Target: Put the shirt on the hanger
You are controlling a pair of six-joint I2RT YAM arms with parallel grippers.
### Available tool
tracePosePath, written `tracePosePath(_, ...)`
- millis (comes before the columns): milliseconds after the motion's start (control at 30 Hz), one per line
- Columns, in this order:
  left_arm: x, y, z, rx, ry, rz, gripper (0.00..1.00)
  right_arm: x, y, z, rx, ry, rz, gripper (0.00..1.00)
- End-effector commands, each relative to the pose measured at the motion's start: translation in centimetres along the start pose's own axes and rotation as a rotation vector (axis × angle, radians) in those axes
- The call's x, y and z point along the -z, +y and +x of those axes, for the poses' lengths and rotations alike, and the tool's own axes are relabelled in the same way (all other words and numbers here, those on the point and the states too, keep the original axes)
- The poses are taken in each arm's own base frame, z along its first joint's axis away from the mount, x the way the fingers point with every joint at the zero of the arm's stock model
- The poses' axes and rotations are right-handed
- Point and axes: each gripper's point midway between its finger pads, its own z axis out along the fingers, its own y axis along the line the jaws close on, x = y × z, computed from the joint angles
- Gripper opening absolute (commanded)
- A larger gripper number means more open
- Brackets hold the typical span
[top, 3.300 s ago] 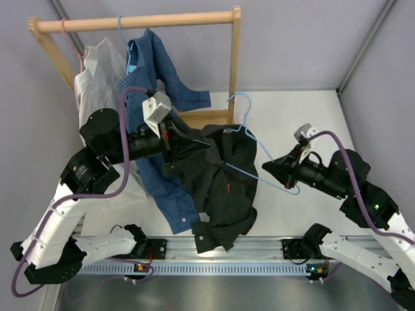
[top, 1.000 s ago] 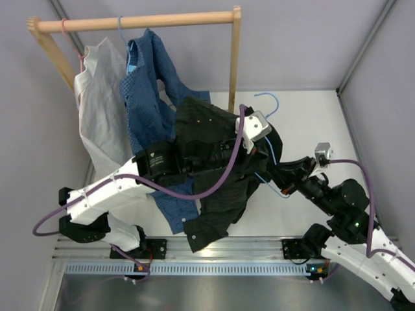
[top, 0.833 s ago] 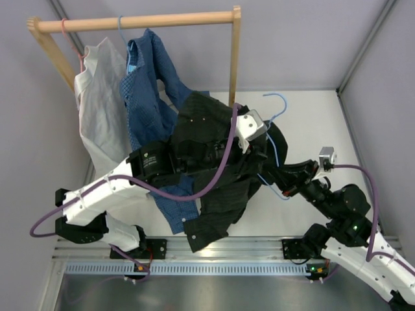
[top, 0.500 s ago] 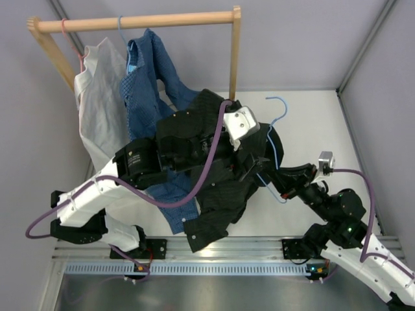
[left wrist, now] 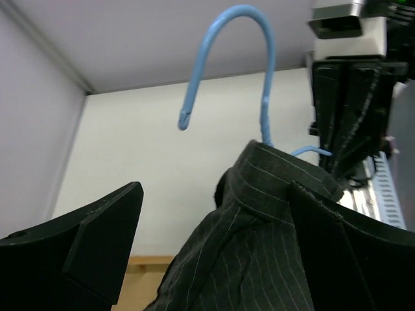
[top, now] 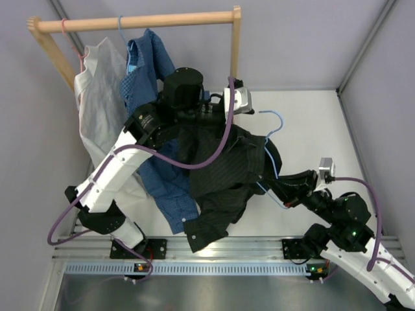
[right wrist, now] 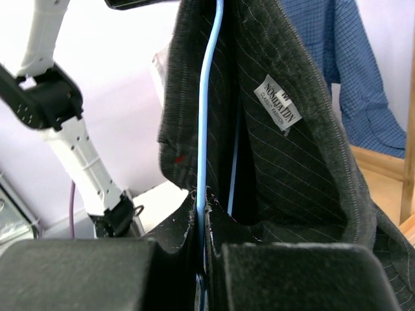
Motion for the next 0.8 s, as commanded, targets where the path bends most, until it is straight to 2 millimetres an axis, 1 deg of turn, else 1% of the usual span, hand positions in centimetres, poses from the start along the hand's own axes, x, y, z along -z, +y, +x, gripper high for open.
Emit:
tracePosePath(0, 1.3, -4.6, -0.6, -0.002, -0.068, 0.305, 0.96, 0.4, 2.2, -2.3, 0.058, -0.047, -0.096, 0.00)
tracePosePath(33, 1.6, -4.3, 0.1, 0.013, -0.062, 0.318, 0.94, 0.5, 2.4, -2.2, 0.065, -0.040, -0.108, 0.00)
tracePosePath(67, 1.9, -4.4, 0.5, 0.023, -0.061, 0.335, 0.81, 0.5, 2.7, -2.3, 0.069, -0.040, -0.123, 0.00)
tracePosePath(100, 2.4, -4.1, 0.9, 0.044, -0.069, 0.353, 0.78, 0.6, 3.2, -2.3, 0.071, -0.033, -0.149, 0.00)
tracePosePath(133, 2.5, -4.0, 1.5, 0.069, -0.066, 0.371, 0.76, 0.7, 3.5, -2.2, 0.078, -0.028, -0.165, 0.00)
tracePosePath(167, 2.8, -4.0, 1.7, 0.084, -0.073, 0.390, 0.75, 0.7, 3.8, -2.4, 0.082, -0.028, -0.181, 0.00)
tracePosePath(233, 3.6, -4.3, 1.7, 0.110, -0.104, 0.447, 0.73, 0.8, 4.3, -2.0, 0.090, -0.005, -0.212, 0.00)
tracePosePath(300, 3.5, -4.4, 1.8, 0.128, -0.107, 0.467, 0.70, 0.8, 4.8, -2.0, 0.095, 0.008, -0.239, 0.00)
tracePosePath(367, 3.6, -4.9, 1.6, 0.150, -0.117, 0.504, 0.70, 0.7, 4.9, -1.9, 0.099, 0.021, -0.249, 0.00)
tracePosePath(400, 3.6, -5.2, 1.6, 0.163, -0.121, 0.526, 0.72, 0.5, 4.8, -1.7, 0.103, 0.031, -0.247, 0.00)
tracePosePath(467, 3.7, -5.5, 1.6, 0.184, -0.121, 0.542, 0.75, 0.3, 4.8, -2.0, 0.109, 0.030, -0.246, 0.00)
tracePosePath(533, 3.8, -6.0, 1.9, 0.204, -0.110, 0.548, 0.79, 0.0, 4.8, -2.3, 0.120, 0.033, -0.246, 0.00)
tracePosePath(633, 3.7, -6.8, 2.5, 0.237, -0.089, 0.560, 0.80, -0.6, 4.5, -2.1, 0.131, 0.055, -0.237, 0.00)
tracePosePath(667, 3.6, -7.2, 2.5, 0.254, -0.081, 0.562, 0.66, -0.7, 4.7, -2.5, 0.137, 0.050, -0.240, 0.00)
tracePosePath(700, 3.3, -7.3, 2.9, 0.262, -0.063, 0.549, 0.61, -0.9, 4.6, -2.4, 0.138, 0.057, -0.239, 0.00)
tracePosePath(767, 3.2, -7.6, 3.4, 0.292, -0.044, 0.548, 0.53, -1.1, 4.7, -2.9, 0.148, 0.048, -0.239, 0.00)
